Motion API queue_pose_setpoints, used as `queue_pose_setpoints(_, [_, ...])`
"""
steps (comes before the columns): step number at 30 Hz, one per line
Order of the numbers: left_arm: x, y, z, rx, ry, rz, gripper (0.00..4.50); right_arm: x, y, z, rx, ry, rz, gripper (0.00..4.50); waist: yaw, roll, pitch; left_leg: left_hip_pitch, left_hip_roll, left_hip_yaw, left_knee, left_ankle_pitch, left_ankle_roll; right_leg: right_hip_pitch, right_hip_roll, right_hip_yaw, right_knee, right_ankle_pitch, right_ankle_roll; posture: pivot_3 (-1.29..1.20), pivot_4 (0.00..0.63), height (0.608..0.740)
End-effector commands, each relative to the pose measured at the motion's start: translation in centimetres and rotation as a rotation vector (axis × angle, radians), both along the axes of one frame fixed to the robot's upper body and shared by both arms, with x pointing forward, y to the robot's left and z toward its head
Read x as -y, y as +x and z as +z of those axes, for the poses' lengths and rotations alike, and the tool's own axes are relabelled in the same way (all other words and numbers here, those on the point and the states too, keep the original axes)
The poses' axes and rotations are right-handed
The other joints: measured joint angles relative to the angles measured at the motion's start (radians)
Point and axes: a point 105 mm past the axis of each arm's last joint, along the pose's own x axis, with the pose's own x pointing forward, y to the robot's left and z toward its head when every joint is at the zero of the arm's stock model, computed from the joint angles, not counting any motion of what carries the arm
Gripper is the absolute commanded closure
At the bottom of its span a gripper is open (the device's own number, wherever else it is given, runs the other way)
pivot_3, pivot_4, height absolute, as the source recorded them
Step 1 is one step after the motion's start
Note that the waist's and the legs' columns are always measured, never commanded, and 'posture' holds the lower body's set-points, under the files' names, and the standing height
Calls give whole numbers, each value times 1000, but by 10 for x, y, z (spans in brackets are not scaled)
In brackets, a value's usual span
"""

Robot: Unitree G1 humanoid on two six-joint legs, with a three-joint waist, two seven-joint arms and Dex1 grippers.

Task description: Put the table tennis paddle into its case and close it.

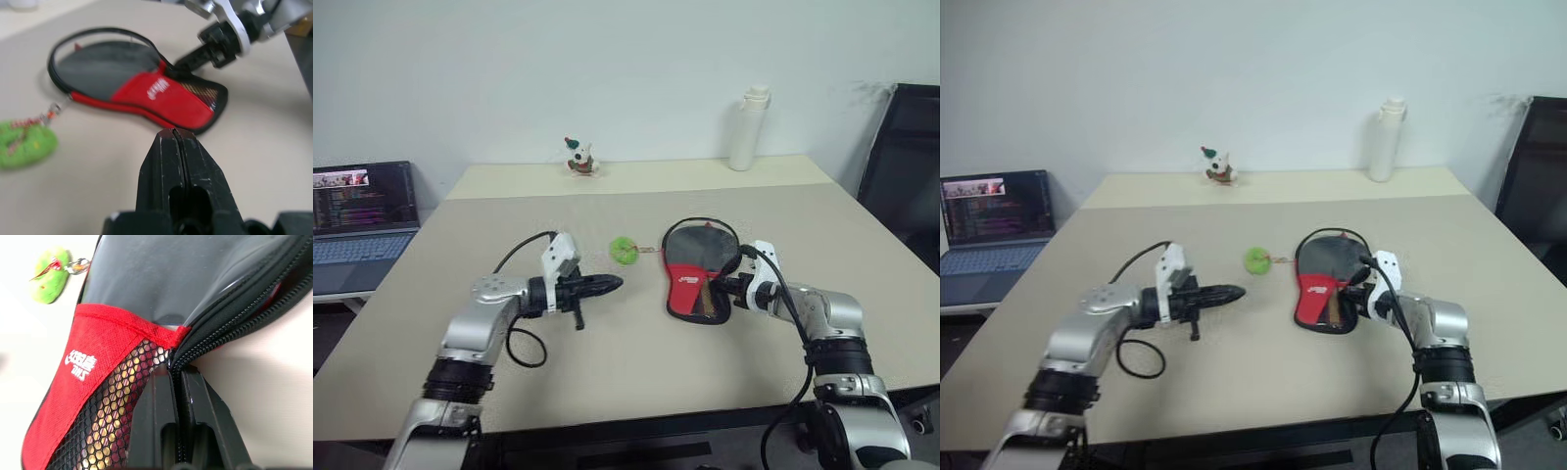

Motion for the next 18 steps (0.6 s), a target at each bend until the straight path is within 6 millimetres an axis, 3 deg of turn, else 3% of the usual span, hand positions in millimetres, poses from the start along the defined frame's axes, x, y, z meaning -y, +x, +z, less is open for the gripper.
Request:
queue_pose_setpoints(1, [2,-19,12,2,-2,-91,4500,-37,-4,23,35,87,142,4485,0,0,0,0,0,0,0,0,0,-1,0,0,1,0,0,0,150,740])
queue_pose_setpoints(5, [0,-36,7,-44,20,-136,4500,-62,-15,26,18,105,239,4485,3,0,0,0,0,0,0,0,0,-1,-1,0,3,-1,-1,0,150,740])
queue_pose_setpoints(9, [1,-46,1,-74,29,-148,4500,-71,-25,24,1,112,270,4485,8,0,0,-1,-1,-1,0,0,0,-1,-1,0,3,-1,-1,0,150,740])
queue_pose_setpoints(18, [5,-65,-8,-133,26,-191,4500,-62,-73,5,-83,111,280,4485,12,0,0,-2,-2,-3,0,0,0,-1,-2,0,3,-4,2,0,150,740])
